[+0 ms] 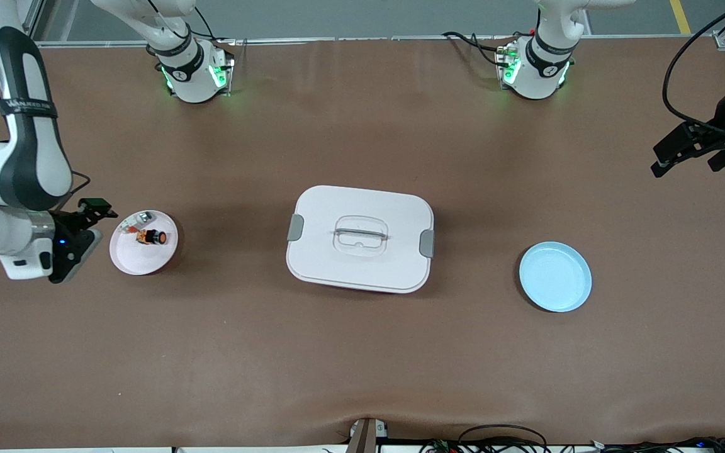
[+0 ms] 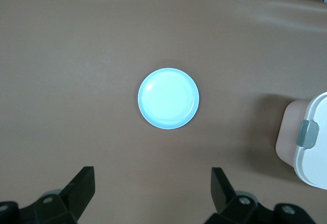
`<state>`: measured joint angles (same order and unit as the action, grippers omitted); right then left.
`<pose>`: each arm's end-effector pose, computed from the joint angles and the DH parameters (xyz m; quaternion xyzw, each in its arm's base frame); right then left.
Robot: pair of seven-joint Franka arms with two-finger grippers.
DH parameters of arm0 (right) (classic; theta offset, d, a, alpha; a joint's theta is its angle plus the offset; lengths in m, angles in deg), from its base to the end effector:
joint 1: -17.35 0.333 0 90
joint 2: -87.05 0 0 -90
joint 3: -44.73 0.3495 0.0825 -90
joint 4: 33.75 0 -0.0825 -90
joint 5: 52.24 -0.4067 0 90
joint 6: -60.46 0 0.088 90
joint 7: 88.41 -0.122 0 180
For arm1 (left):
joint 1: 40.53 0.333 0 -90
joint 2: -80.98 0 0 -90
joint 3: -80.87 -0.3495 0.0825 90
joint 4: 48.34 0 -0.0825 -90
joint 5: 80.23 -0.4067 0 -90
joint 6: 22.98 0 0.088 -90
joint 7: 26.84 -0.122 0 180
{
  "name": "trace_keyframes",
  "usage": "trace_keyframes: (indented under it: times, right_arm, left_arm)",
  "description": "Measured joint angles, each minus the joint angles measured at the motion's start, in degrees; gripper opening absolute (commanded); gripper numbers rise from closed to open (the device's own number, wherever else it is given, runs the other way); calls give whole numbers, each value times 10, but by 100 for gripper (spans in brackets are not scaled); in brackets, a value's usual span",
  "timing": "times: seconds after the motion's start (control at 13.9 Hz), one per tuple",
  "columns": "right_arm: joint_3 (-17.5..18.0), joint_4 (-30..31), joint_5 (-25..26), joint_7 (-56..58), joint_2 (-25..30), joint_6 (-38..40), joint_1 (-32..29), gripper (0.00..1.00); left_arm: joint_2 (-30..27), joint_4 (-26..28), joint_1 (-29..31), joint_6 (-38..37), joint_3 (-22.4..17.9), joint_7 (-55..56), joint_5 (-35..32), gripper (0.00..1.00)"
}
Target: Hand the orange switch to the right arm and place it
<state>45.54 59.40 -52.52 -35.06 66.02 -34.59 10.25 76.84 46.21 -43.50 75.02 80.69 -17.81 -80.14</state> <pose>0.6464 -0.0716 0.3942 -0.9044 -0.3931 0.1417 0.0869 0.5670 -0.0277 0.6578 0.9963 0.0544 0.0657 0.0077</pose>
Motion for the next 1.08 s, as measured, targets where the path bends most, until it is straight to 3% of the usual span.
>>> trace_keyframes:
  times: [0.5,1.08]
  right_arm:
    - [5,-118,0,-243,28,144,8,100]
    - [2,-159,1,-453,32,160,12,100]
  left_arm:
    - [17,-4,-5,0,1,0,0,100]
    - [18,-25,-5,-36,1,0,0,100]
